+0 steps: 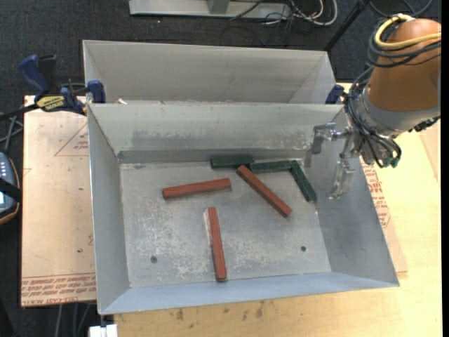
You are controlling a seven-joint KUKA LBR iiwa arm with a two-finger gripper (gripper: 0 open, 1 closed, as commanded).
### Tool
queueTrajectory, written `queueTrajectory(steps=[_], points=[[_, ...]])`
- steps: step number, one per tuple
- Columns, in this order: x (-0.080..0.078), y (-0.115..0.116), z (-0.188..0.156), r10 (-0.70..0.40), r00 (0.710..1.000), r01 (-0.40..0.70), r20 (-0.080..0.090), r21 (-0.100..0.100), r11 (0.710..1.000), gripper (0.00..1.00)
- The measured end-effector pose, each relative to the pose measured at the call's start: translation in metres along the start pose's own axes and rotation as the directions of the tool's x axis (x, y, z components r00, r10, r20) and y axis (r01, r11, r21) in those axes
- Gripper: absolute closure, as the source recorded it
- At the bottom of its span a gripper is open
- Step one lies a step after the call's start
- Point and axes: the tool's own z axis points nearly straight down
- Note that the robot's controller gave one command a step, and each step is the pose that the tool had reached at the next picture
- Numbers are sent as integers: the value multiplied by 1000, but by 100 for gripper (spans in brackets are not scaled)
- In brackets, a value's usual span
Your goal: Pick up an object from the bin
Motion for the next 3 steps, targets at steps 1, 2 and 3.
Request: queueTrajectory(steps=[1,2,3], points=[[14,29,74,134,991,-134,-9,-5,991,0],[-21,26,118,208,978,-208,-7,-4,978,0],[-41,18,150,146,989,-146,-10,-5,989,0]])
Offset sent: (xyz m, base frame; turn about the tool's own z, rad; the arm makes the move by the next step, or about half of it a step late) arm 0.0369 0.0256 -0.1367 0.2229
